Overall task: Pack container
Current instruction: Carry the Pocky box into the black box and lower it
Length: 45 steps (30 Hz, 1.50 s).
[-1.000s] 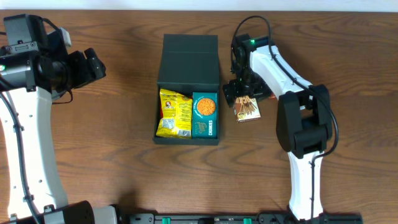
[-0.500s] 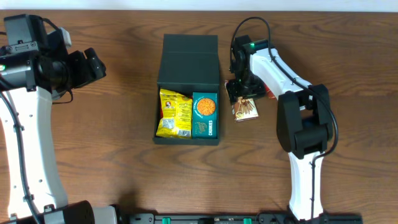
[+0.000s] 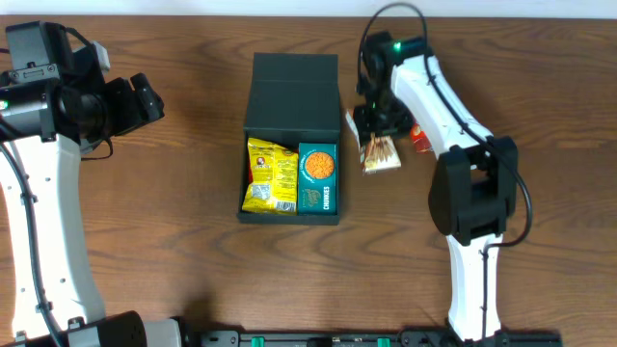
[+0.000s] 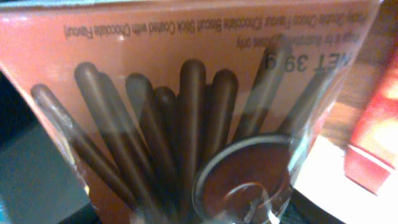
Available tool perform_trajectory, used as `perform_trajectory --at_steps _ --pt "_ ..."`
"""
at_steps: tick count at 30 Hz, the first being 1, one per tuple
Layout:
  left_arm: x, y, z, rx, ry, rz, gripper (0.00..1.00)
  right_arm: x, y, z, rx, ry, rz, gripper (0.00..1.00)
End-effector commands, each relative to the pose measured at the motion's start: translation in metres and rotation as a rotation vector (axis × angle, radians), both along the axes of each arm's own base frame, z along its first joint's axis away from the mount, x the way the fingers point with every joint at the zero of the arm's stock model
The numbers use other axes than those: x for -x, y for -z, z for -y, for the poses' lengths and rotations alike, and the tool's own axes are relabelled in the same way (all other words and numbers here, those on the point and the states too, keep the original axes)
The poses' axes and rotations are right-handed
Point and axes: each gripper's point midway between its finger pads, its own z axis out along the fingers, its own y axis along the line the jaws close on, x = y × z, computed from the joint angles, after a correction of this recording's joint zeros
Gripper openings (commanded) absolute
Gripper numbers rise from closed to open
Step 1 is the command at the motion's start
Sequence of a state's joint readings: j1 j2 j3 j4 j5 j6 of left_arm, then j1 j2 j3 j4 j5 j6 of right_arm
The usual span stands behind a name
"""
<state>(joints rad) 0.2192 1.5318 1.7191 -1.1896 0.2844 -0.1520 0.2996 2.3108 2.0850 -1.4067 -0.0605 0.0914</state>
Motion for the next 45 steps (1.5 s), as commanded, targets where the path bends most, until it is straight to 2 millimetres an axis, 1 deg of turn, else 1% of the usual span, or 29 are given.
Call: perform_trajectory --at_steps 1,4,6,8,11,15,17,20,23,25,29,32,36,39,40,41,43,45 --pt "0.0 0.003 -0.002 -0.012 0.009 -0.008 0.95 -0.014 -0.033 -0.006 -0.046 0.004 0.06 0.55" --pt "0.0 0.003 -0.002 -0.012 0.009 -0.007 0.95 -0.011 -0.058 -0.028 -0.112 -0.021 0.075 0.53" --pt "0.0 0.003 -0.002 -0.012 0.009 -0.007 0.95 -0.004 -0.065 -0.047 -0.137 -0.028 0.074 0.52" --pt "0.0 0.003 -0.002 -0.013 0.009 -0.008 0.95 0.004 -0.065 -0.065 -0.14 -0.031 0.066 0.51" --pt "0.0 0.003 -0.003 -0.014 0.009 -0.008 0.95 0.018 -0.063 -0.097 -0.145 -0.059 0.066 0.51" --pt "0.001 0.005 -0.011 -0.056 -0.013 -0.018 0.95 0.033 -0.064 -0.138 -0.165 -0.083 0.088 0.52" --pt "0.001 0.005 -0.011 -0.058 -0.014 -0.019 0.95 0.039 -0.063 -0.156 -0.177 -0.075 0.098 0.49" --pt "0.001 0.005 -0.011 -0.057 -0.015 -0.019 0.95 0.047 -0.061 -0.174 -0.186 -0.037 0.099 0.49" --pt "0.001 0.005 -0.011 -0.058 -0.015 -0.018 0.95 0.056 -0.057 -0.189 -0.19 0.025 0.088 0.48" --pt "0.001 0.005 -0.011 -0.058 -0.015 -0.018 0.95 0.064 -0.053 -0.199 -0.186 0.06 0.075 0.49" --pt "0.002 0.005 -0.011 -0.056 -0.015 -0.021 0.95 0.079 -0.04 -0.213 -0.153 0.121 0.044 0.41" --pt "0.002 0.006 -0.011 -0.055 -0.015 -0.023 0.95 0.083 -0.031 -0.215 -0.132 0.121 0.033 0.36" --pt "0.002 0.007 -0.01 -0.05 -0.017 -0.027 0.95 0.083 -0.02 -0.212 -0.094 0.124 0.028 0.32" --pt "0.003 0.008 -0.01 -0.045 -0.024 -0.033 0.96 0.087 -0.01 -0.21 -0.066 0.146 0.004 0.32" --pt "0.003 0.009 -0.01 -0.041 -0.03 -0.035 0.95 0.086 -0.006 -0.209 -0.055 0.148 0.003 0.36" --pt "0.003 0.009 -0.01 -0.041 -0.03 -0.035 0.95 0.085 -0.002 -0.207 -0.043 0.149 0.006 0.47" --pt "0.003 0.009 -0.01 -0.041 -0.03 -0.035 0.95 0.085 0.004 -0.207 -0.034 0.148 0.003 0.73" --pt "0.003 0.009 -0.01 -0.041 -0.03 -0.036 0.95 0.084 0.004 -0.207 -0.035 0.143 0.004 0.82"
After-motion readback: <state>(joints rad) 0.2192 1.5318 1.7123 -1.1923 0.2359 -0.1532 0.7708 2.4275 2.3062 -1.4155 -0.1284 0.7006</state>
